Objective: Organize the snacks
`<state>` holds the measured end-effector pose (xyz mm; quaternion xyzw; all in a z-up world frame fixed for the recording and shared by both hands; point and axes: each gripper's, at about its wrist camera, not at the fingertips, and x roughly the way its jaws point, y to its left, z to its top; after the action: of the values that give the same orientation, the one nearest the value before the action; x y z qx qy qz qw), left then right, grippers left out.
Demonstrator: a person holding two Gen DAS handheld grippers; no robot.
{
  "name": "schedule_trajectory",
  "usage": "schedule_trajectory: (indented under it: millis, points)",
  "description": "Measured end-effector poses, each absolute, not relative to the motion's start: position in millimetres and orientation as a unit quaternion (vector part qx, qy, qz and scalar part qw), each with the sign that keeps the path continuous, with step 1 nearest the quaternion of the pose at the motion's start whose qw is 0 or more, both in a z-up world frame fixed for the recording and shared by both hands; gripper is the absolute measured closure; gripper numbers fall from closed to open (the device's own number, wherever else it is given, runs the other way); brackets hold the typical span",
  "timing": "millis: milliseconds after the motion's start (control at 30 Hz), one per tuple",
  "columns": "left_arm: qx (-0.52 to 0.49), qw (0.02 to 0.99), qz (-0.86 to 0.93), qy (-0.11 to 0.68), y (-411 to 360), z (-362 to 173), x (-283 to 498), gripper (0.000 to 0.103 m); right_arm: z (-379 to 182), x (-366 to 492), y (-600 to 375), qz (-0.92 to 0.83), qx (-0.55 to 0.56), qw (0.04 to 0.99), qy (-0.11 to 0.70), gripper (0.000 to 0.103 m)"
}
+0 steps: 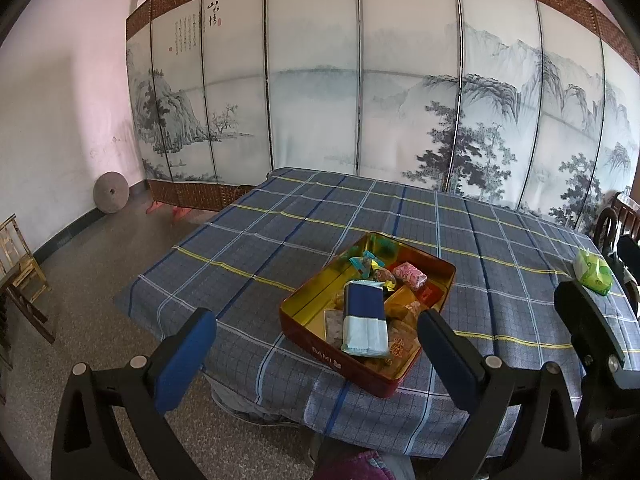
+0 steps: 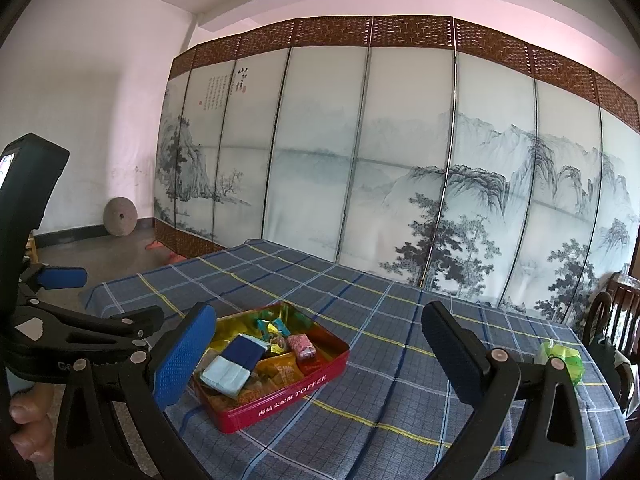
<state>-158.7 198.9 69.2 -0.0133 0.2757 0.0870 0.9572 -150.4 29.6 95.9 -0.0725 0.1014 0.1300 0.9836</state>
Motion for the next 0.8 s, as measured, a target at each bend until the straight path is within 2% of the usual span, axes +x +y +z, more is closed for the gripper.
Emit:
schedule_trajectory:
  millis: [267,433,667,800]
  points:
    - [-0.005,0.953,0.094,0.289,199,67,-152,0.001,89,-129,-1,0.125,-0.083,0.981,0.125,0.001]
    - [0.002,0.949,0.097,0.301,198,67,-143,0.001,60,-80,-69,0.060,-0.059,0.975,0.205,0.001]
    - [0.013,0.944,0.102,0.313,196,65,-125,0.001,32,-47,-152,-0.028,-0.047,0.971,0.234,0.001]
    - [0.018,0.939,0.102,0.327,195,61,-112,0.001,-6,-11,-203,-0.068,-0.041,0.948,0.307,0.001]
